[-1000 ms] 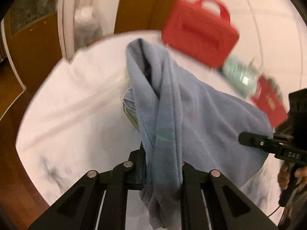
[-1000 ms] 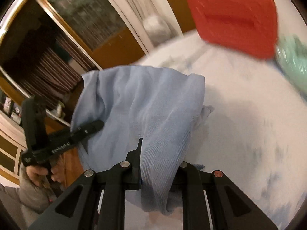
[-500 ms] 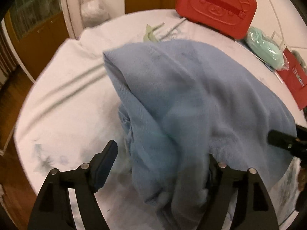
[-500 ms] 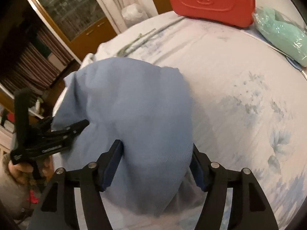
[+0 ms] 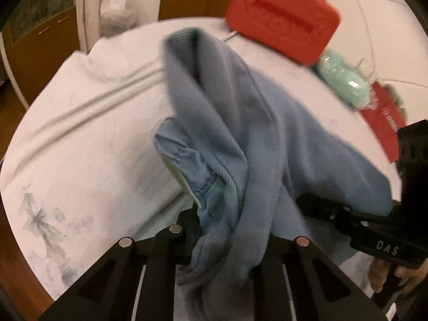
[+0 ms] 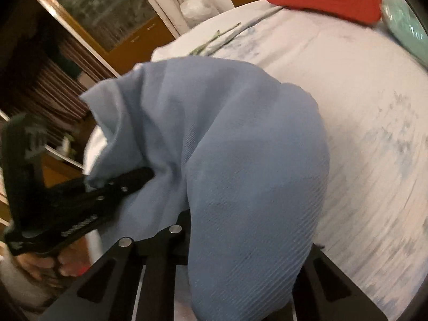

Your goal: Fold clothes

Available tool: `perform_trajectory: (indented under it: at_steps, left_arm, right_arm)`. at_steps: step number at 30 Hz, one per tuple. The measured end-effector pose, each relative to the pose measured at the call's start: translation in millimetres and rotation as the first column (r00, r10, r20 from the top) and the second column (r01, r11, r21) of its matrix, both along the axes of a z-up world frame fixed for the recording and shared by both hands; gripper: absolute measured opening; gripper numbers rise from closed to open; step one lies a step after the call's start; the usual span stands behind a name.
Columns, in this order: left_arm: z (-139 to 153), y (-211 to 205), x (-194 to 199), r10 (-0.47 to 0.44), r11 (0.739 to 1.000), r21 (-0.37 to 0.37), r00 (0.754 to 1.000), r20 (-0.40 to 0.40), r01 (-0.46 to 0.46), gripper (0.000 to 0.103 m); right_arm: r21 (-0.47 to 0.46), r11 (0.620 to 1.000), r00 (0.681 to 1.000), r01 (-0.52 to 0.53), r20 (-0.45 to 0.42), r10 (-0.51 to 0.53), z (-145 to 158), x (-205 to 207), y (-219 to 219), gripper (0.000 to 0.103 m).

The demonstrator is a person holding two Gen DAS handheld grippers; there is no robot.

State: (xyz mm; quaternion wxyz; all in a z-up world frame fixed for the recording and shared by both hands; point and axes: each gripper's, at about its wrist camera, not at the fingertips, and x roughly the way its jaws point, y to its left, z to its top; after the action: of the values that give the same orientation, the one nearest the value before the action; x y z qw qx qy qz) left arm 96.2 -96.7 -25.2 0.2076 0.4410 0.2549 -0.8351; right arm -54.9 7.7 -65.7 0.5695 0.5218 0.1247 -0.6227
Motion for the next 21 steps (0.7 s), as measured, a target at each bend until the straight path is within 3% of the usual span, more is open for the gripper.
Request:
perform_trajectory:
  at_steps: [4,8,13,17,21]
  left_arm:
    - [34.9,17.6,-2.1,-0.052,0.998,-0.041,0.997,-0.057,0.049,0.012]
    - [80.5,31.8,1.3,-0.113,0.991,-0.081,0.988,-0.109,0.105,0.012]
    - [123.1,59.8,-39.6,-0.250,0.964,-0.137,0.956,-0.153,0.230,0.012]
    - [142.3,88.7,-89.9,-0.387,0.921,-0.130,0.904,-0.180,0.368,0.012]
    - [156.7,139.8,-128.3,-0.551,0.834,-0.137,0.813,-0.187,0.534,0.012]
  right_arm:
    - [-0.087,0.995,0.997,0.043,0.066,-0.038,33.4,-12.1,19.5,0.014]
    - [-0.160,0.984,0.997,0.075,0.040,-0.069,77.8,-25.2,44.5,0.014]
    - [-0.214,0.962,0.983,0.168,-0.037,-0.180,131.1,-49.8,90.8,0.014]
    - [-0.249,0.934,0.955,0.254,-0.085,-0.283,169.2,-70.3,132.0,0.014]
    - [-0.243,0.876,0.883,0.416,-0.120,-0.453,190.7,-85.9,194.1,0.014]
